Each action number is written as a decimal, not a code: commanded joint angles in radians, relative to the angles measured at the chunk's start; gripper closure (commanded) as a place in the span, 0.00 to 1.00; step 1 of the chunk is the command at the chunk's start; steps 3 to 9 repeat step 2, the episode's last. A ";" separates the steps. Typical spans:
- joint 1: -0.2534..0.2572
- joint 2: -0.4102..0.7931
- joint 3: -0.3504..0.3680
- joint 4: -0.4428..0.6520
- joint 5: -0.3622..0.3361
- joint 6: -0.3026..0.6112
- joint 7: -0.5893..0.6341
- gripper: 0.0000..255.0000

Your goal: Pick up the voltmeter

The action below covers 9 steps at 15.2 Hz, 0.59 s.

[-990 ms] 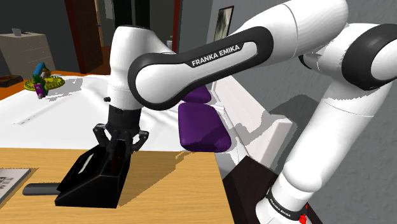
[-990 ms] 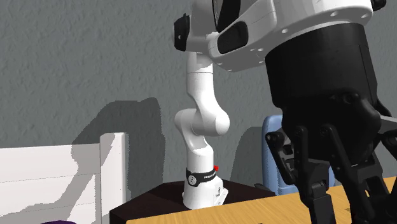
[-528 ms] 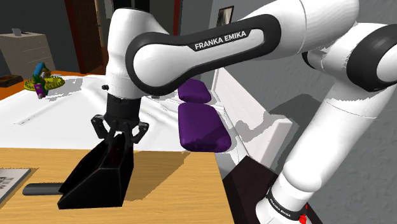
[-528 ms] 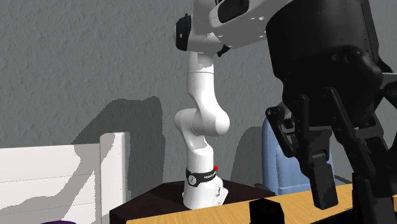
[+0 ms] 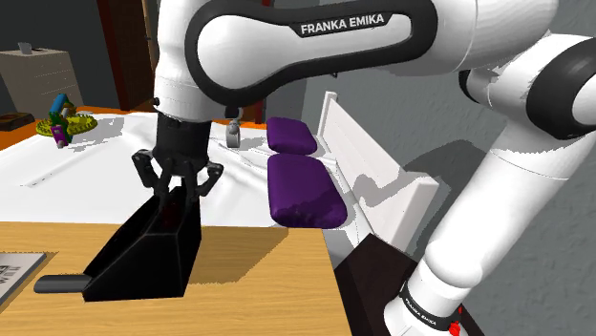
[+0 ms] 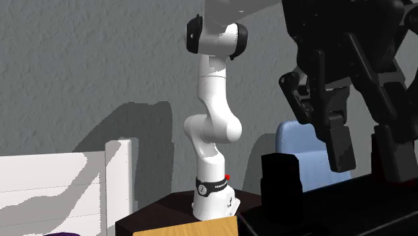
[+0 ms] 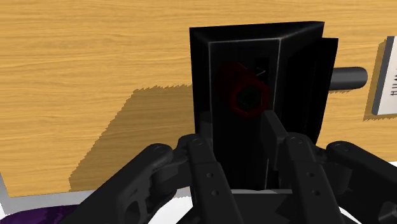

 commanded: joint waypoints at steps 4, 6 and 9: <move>0.000 -0.006 0.000 0.015 0.003 -0.014 0.002 1.00; 0.000 -0.006 0.000 0.015 0.003 -0.014 0.002 1.00; 0.000 -0.006 0.000 0.015 0.003 -0.014 0.002 1.00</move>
